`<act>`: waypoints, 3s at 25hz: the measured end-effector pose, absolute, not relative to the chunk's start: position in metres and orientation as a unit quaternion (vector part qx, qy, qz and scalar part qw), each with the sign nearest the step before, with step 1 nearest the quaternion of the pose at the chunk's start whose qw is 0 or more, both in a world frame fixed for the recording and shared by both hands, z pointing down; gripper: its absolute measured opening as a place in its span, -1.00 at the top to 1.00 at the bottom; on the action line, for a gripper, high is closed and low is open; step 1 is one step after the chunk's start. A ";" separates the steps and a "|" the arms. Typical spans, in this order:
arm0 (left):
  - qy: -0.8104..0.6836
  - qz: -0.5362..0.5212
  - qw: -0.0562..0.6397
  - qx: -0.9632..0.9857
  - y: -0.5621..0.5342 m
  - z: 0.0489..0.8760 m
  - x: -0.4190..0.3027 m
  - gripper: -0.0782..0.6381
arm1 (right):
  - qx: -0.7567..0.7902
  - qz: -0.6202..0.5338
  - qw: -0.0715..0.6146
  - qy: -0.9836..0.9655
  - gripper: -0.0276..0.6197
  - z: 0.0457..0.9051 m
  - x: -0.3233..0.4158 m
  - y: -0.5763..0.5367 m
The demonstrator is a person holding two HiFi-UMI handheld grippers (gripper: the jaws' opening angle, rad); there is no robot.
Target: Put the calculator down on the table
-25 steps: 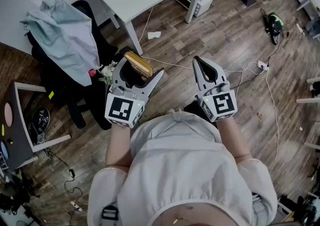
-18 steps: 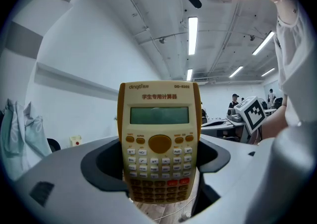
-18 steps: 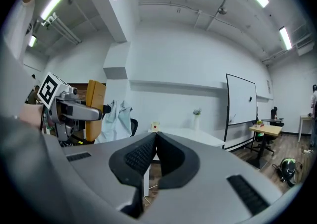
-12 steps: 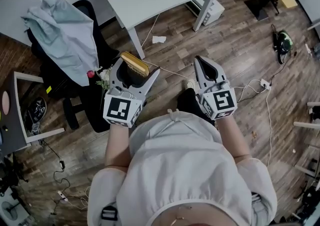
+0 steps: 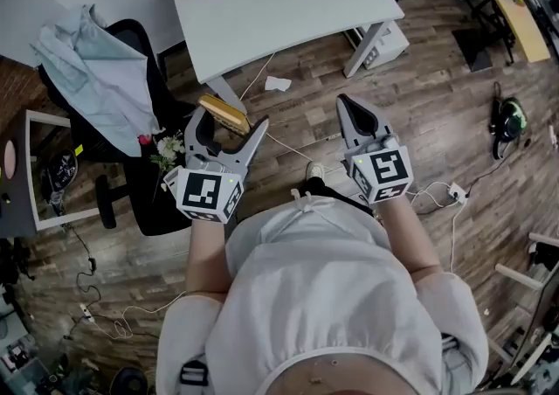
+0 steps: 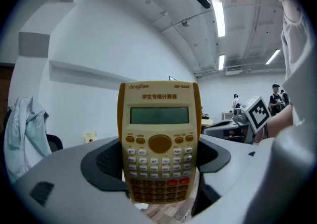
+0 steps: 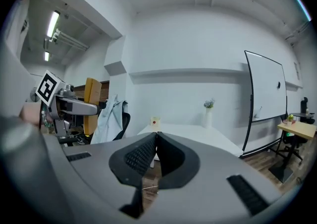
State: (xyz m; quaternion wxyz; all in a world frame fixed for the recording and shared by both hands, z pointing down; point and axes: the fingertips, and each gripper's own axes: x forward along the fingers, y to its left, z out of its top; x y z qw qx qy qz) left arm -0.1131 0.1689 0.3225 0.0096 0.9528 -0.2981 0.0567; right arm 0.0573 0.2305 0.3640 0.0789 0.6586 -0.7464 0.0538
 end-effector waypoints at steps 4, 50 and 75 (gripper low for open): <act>-0.318 0.064 0.000 0.946 0.153 0.321 -0.060 -0.35 | 0.638 0.052 0.081 -0.764 0.90 0.362 0.111 0.199; -0.379 0.273 0.168 0.868 -0.292 0.556 0.027 -0.35 | 0.521 0.126 0.155 -0.830 0.90 0.483 0.165 -0.289; -0.385 0.405 0.211 0.802 -0.318 0.637 0.070 -0.35 | 0.455 0.161 0.174 -0.858 0.90 0.511 0.199 -0.335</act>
